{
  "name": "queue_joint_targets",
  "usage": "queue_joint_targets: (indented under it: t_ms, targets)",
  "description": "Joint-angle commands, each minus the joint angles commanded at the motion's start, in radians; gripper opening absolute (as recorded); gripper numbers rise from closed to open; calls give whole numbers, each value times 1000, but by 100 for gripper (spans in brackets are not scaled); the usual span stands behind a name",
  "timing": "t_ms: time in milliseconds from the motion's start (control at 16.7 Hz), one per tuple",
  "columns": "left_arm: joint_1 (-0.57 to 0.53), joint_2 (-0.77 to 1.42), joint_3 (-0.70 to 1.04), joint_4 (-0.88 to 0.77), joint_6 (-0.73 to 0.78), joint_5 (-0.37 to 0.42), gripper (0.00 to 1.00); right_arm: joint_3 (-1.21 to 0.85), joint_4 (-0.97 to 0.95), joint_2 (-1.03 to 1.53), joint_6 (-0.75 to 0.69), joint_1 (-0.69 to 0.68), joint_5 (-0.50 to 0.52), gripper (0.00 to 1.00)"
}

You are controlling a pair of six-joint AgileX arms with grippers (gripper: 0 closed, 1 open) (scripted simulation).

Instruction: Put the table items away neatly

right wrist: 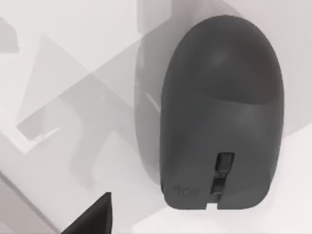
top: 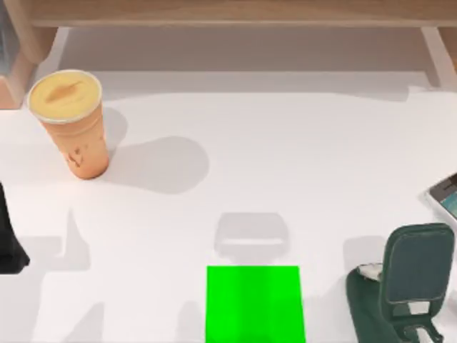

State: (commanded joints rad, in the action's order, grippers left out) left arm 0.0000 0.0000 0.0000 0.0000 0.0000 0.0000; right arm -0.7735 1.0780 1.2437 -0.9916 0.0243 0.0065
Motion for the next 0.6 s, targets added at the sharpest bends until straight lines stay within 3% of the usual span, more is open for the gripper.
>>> queue_joint_targets:
  t_ms: [600]
  targets:
    - [0,0,0,0,0,0,100,28,-43,44,-13,-1,0,100]
